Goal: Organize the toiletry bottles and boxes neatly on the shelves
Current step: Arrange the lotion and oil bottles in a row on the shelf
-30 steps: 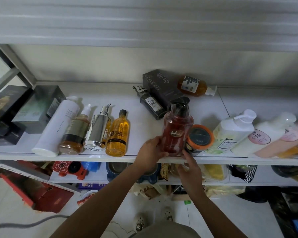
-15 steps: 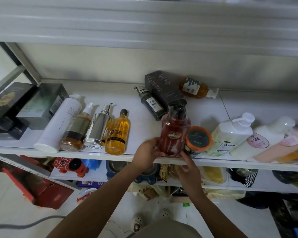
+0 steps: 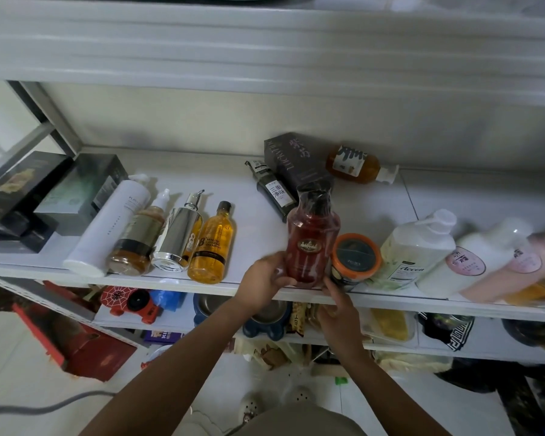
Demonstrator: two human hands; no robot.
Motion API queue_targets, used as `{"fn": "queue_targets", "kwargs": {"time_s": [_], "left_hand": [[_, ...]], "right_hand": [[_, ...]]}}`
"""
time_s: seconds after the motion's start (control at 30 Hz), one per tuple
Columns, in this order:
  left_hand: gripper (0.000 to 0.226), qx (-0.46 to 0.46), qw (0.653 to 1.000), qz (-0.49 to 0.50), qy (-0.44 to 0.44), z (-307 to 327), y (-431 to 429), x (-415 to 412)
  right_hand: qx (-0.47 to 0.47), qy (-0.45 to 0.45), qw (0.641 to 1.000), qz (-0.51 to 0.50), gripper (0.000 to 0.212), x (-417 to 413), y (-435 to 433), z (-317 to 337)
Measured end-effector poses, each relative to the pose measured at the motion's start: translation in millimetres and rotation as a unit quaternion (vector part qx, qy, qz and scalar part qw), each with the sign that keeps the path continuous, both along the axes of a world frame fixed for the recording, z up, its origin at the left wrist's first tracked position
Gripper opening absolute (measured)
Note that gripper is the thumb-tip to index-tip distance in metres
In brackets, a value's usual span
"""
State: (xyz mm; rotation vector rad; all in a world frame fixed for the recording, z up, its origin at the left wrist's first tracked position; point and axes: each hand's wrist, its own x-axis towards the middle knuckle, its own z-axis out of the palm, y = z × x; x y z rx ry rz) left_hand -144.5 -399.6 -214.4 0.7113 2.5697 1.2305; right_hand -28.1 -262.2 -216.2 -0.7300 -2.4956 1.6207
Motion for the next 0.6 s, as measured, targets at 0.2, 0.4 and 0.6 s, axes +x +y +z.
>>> {"fn": "queue_targets", "kwargs": {"time_s": [0.2, 0.4, 0.6], "left_hand": [[0.038, 0.010, 1.000, -0.010, -0.007, -2.0, -1.8, -0.9], [0.039, 0.002, 1.000, -0.009, -0.013, -3.3, -2.2, -0.8], [0.038, -0.020, 1.000, -0.013, 0.003, 1.8, -0.7, 2.7]], "right_hand": [[0.004, 0.002, 1.000, 0.004, 0.060, 1.5, 2.6, -0.1], [-0.006, 0.008, 1.000, 0.013, 0.061, 2.8, 3.4, 0.6], [-0.009, 0.012, 1.000, 0.003, 0.060, 0.4, 2.5, -5.3]]}}
